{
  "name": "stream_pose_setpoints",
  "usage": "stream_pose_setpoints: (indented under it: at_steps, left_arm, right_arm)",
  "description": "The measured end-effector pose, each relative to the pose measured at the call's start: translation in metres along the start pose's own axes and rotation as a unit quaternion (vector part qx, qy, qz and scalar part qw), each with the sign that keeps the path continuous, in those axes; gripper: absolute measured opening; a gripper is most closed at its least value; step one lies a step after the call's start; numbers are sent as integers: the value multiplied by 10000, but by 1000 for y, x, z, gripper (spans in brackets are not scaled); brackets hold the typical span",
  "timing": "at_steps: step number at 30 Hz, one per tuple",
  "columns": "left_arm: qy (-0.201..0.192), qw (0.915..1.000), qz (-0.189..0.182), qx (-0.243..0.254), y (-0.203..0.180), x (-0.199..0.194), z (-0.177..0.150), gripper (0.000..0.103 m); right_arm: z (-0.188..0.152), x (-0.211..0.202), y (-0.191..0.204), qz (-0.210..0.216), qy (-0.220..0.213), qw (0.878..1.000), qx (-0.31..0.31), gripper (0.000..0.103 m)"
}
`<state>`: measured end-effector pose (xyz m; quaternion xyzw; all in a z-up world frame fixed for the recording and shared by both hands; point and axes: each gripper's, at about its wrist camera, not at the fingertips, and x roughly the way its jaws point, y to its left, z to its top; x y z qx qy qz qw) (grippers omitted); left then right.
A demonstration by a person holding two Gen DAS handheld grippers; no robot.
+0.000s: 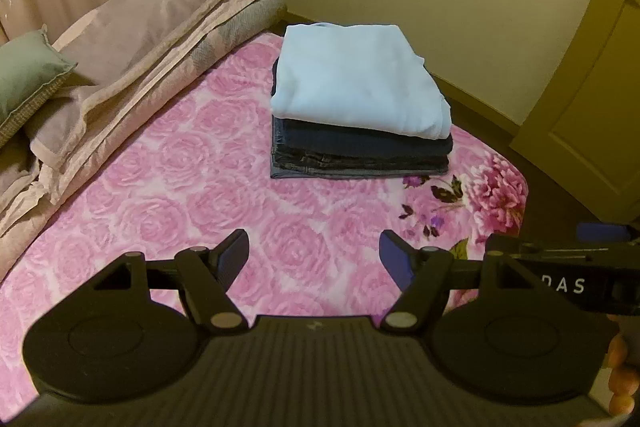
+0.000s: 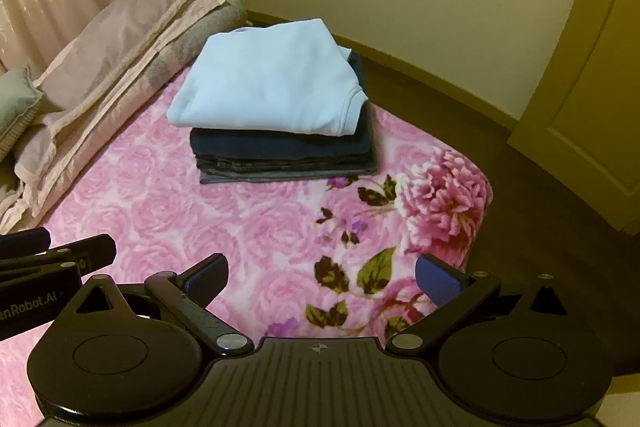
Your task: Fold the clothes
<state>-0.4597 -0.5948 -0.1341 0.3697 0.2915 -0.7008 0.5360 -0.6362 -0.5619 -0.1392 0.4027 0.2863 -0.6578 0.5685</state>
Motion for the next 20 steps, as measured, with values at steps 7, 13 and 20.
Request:
stream_pose_setpoints:
  at_steps: [7,13,20]
  left_arm:
    - [132,9999,60,-37,-7,24,18,69]
    - [147,9998,127,-101,-10,36,31,69]
    - [53,9997,170,-137,-11,37,41,69]
  right_arm:
    - [21,22,-7,23,152,9999,-51,102]
    - [35,36,-13,54,289,9995,-101,102]
    - [46,42,-15,80,311,9994,-112,102]
